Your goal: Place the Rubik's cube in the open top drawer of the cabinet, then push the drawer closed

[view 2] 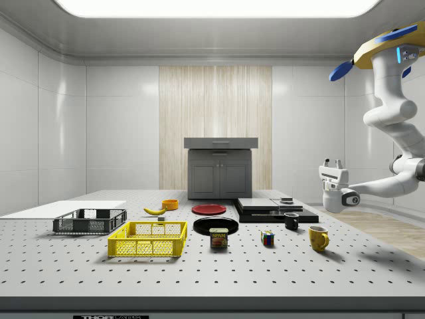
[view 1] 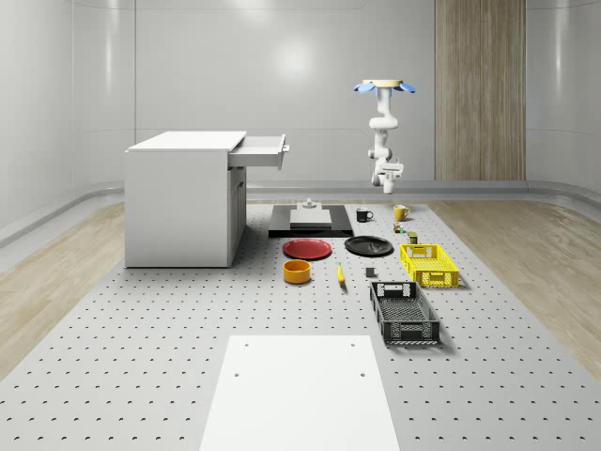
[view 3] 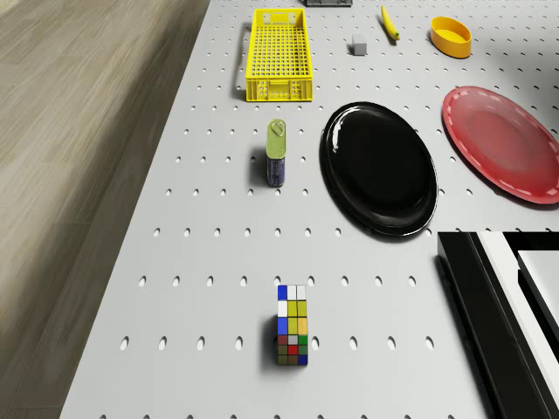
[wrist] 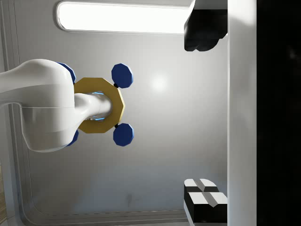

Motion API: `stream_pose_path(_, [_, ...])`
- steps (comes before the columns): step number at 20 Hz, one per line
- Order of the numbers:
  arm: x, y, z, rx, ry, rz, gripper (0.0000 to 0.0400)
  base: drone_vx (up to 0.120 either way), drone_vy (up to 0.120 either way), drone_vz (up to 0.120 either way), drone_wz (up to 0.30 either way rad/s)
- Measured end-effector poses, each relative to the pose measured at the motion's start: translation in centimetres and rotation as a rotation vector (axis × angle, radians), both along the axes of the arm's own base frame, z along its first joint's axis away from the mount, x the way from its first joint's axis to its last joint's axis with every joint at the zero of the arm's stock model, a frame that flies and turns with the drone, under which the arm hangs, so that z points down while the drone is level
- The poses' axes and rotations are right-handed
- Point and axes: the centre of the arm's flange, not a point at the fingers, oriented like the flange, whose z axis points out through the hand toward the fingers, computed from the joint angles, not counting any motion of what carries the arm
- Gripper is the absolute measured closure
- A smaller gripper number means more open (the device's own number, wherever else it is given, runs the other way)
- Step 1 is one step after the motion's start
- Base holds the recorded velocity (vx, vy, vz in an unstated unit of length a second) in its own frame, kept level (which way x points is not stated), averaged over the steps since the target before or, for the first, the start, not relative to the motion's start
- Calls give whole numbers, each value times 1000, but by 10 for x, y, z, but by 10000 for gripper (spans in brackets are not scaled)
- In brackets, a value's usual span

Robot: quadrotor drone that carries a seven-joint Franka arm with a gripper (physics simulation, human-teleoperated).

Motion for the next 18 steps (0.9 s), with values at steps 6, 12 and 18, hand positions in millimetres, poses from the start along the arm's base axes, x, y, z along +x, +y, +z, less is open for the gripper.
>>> stream_pose_path(6, [0, 16, -3, -162, -4, -5, 0, 120, 0, 0, 0])
stream_pose_path(12, [0, 53, -22, -589, -7, -17, 0, 120, 0, -33, 0])
stream_pose_path(18, [2, 89, -99, -1472, -6, -44, 0, 120, 0, -107, 0])
